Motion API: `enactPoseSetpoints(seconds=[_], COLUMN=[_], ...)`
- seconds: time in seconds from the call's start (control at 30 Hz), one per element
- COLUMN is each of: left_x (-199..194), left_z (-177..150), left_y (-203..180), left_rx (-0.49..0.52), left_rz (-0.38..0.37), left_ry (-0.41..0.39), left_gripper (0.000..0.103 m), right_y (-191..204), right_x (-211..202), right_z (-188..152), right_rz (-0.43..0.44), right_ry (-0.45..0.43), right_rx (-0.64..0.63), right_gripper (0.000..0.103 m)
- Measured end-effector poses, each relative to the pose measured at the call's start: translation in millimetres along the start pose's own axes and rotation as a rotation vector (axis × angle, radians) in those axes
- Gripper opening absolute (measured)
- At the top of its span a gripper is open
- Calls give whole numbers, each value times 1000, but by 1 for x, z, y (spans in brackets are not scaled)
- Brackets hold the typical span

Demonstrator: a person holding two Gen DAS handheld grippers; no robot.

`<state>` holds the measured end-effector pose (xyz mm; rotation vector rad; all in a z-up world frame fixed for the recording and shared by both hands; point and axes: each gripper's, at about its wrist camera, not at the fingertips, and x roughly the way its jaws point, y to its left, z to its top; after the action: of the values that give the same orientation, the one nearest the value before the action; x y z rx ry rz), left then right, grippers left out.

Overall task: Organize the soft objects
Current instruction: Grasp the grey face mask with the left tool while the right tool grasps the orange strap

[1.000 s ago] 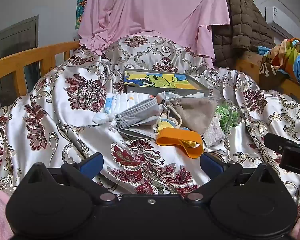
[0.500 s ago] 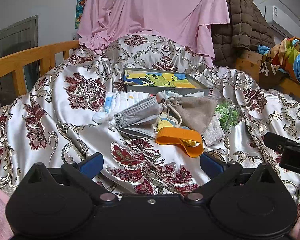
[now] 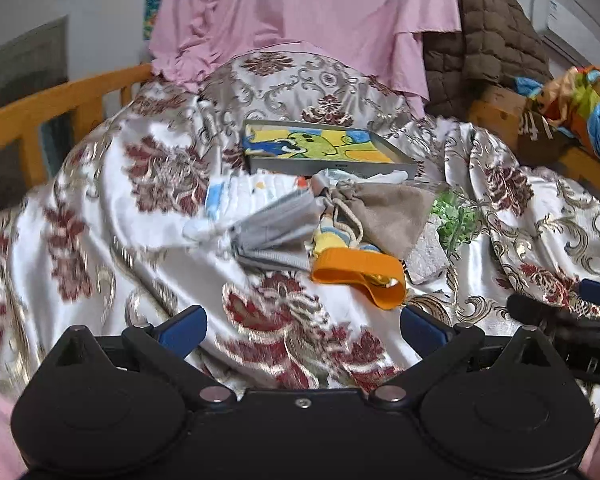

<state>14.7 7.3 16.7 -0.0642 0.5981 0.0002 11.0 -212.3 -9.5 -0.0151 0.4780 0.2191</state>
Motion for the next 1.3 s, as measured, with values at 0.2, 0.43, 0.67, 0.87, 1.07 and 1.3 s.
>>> enactPoseSetpoints(seconds=[0.2, 0.43, 0.67, 0.87, 1.07, 1.3], left_x=[7, 42, 86, 117, 136, 142], left_z=[34, 58, 52, 42, 36, 25], left_y=[4, 13, 7, 16, 22, 15], left_rx=[222, 406, 631, 712, 761, 871], left_rz=[27, -13, -69, -92, -98, -111], left_ry=[-30, 22, 52, 61, 87, 102], left_gripper=[102, 102, 102, 102, 99, 79], right_y=[12, 23, 42, 68, 81, 93], right_x=[27, 68, 110, 147, 169, 177], right_z=[11, 20, 22, 18, 11, 6], right_rz=[83, 85, 144, 135, 142, 136], right_ry=[60, 89, 103, 114, 122, 79], right_rx=[-97, -233, -360, -520, -584, -642], right_gripper=[103, 103, 102, 94, 88, 75])
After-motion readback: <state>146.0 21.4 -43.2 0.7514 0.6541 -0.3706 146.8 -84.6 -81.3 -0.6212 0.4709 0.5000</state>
